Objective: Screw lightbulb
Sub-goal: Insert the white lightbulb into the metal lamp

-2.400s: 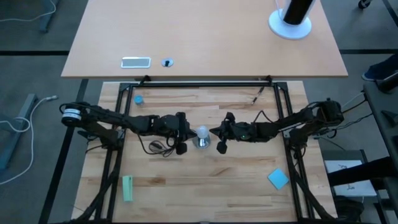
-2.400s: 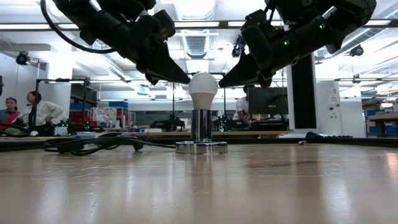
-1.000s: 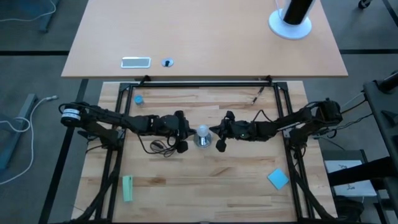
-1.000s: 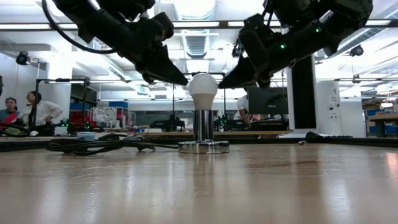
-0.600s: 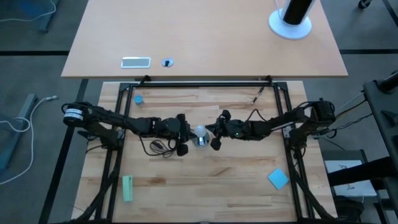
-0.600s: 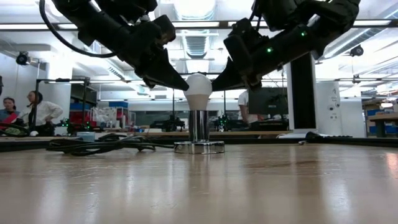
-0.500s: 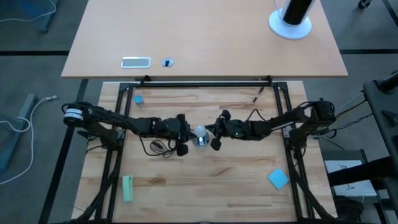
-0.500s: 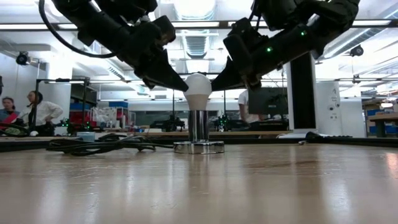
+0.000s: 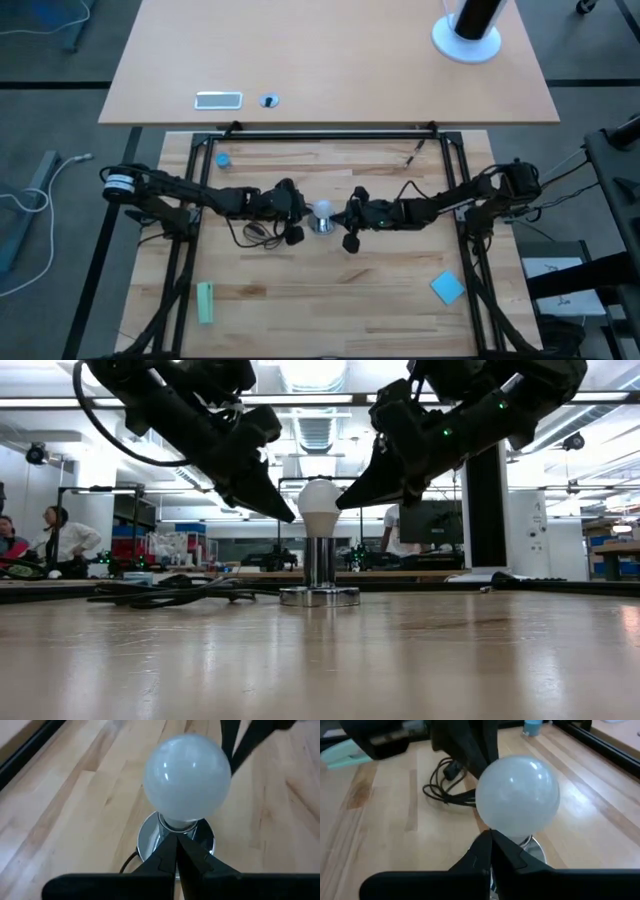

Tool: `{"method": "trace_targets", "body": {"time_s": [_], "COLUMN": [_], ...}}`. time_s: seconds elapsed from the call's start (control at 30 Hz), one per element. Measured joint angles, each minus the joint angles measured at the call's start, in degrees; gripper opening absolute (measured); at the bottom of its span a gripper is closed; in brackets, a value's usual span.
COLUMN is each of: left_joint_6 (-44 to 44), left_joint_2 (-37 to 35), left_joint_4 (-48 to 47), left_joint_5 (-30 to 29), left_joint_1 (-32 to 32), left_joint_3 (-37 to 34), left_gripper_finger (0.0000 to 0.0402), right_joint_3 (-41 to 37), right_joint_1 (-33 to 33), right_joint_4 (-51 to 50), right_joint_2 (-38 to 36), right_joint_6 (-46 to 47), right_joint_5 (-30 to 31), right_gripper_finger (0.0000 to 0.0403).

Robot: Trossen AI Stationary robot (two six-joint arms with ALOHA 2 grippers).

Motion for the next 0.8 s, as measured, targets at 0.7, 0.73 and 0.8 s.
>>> {"method": "trace_targets", "body": {"time_s": [0.7, 0.73, 0.8], "left_joint_6": [1.2, 1.2, 1.1], "left_joint_2": [-2.1, -2.0, -1.9], "left_joint_4": [1.8, 1.8, 1.7], "left_joint_5": [3.4, 2.5, 1.4], "left_joint_1": [0.1, 0.1, 0.1], "left_joint_3": [0.0, 0.0, 0.0], "left_gripper_finger": [0.0, 0.0, 0.0], "right_joint_3": [2.5, 2.5, 2.5], "right_joint_1": [-1.3, -1.3, -1.3], "right_joint_4": [-4.4, -4.5, -4.8], "right_joint_2": [0.0, 0.0, 0.0], "right_joint_6": [-1.7, -1.7, -1.4], "right_joint_5": [7.1, 6.6, 5.7], "right_gripper_finger": [0.0, 0.0, 0.0]}}
